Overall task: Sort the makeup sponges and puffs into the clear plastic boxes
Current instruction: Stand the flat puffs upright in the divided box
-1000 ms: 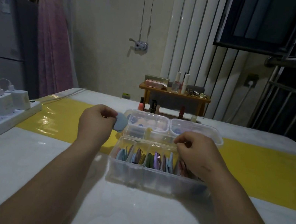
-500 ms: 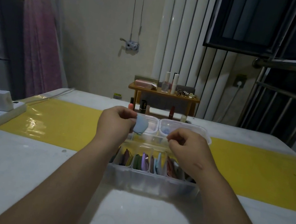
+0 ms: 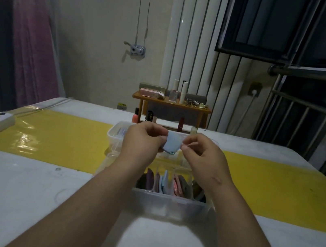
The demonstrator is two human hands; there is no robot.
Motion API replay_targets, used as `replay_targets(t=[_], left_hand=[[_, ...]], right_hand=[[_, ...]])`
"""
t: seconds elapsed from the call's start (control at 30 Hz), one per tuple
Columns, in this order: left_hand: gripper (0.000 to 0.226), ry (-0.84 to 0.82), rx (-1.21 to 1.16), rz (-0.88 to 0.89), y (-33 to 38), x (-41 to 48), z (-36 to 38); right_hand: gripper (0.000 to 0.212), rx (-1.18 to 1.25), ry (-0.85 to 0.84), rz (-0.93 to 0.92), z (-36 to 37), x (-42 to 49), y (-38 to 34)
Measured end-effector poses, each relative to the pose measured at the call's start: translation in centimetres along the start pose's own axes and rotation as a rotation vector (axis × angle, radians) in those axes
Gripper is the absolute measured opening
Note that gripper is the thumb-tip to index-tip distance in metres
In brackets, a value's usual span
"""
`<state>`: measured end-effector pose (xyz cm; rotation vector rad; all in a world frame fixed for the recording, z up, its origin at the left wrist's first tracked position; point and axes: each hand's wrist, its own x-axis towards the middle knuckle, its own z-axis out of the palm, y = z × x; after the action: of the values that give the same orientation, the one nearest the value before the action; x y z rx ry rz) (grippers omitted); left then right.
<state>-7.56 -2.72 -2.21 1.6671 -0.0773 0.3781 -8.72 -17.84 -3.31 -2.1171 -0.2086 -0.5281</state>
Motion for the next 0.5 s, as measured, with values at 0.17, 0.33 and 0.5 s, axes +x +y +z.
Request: replay_targets(t=[0.17,0.33,0.5], left_hand=[[0.015,-0.056,-0.03,-0.021,-0.1,-0.4,0.9],[0.01,-0.139,0.231,0.086,-0.8,-0.6,0.8],[0.017,-0.217,0.596,0.23,-1.2,-1.5,0.0]], right_hand=[[0.012,0.046,0.0,-0.011,-0.3,-0.1,0.0],[0.013,0.064,0.048,-0.002,-0.7,0.0,0.0],[0.013,0.034,0.119,0.034,-1.1,0.0,-0.3]])
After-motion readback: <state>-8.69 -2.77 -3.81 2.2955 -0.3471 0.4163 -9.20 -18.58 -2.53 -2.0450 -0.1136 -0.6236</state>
